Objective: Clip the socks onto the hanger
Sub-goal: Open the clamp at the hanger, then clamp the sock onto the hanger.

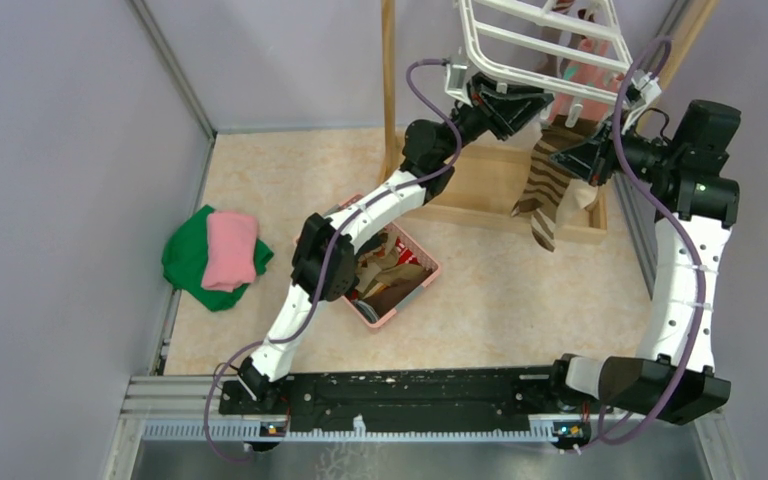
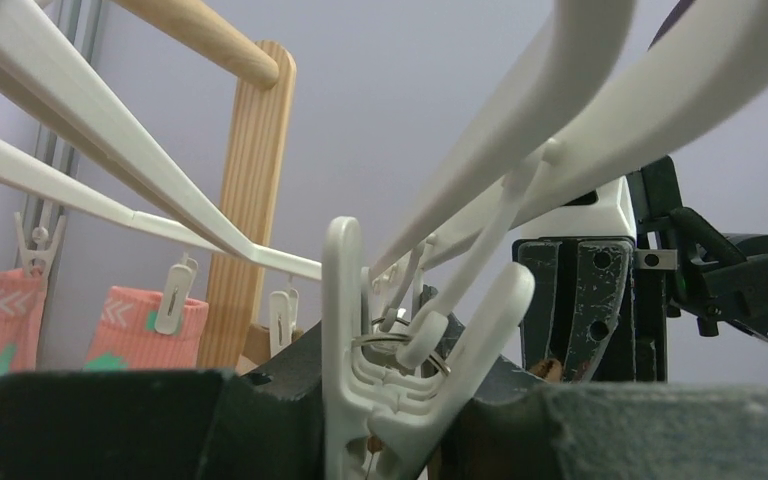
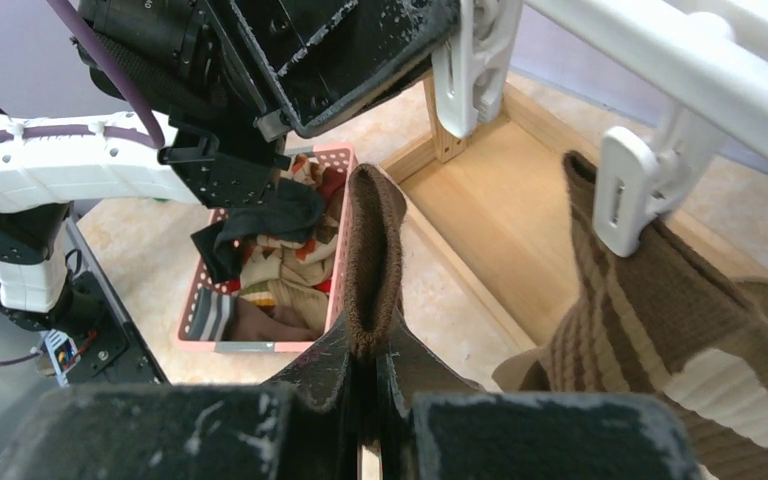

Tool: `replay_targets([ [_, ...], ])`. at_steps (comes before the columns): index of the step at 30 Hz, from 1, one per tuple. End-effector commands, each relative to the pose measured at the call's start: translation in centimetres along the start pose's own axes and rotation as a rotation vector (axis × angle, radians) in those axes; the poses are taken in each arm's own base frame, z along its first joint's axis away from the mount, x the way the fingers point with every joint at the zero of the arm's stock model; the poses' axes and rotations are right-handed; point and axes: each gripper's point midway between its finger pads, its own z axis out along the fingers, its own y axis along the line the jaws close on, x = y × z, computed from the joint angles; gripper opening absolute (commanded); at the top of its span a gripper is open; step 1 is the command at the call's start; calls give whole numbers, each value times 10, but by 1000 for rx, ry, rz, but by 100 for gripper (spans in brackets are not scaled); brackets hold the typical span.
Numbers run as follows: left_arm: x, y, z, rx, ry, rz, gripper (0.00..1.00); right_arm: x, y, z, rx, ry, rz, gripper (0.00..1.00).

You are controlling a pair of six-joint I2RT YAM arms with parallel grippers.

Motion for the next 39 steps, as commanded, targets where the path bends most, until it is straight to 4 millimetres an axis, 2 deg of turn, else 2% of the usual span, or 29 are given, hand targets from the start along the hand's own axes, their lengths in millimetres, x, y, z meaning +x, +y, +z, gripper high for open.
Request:
replay_targets([
  [1, -45, -38, 15, 64, -80, 29, 5, -5, 1, 10, -3, -1, -24, 0],
  [9, -46, -38, 15, 65, -84, 24, 5, 11, -3, 16, 8, 48, -30, 0],
  [20, -46, -40, 12, 77, -95, -16, 5, 10, -9, 37, -9, 44, -62, 0],
  [25, -53, -36, 9, 25, -118, -66, 4, 14, -1, 41, -60, 6, -45, 0],
  [33, -59, -35, 4, 25, -137, -137, 4, -6, 10, 36, -128, -88, 32, 0],
  [39, -60, -37, 1, 41, -136, -158, 4, -13, 12, 37, -139, -121, 57, 0],
])
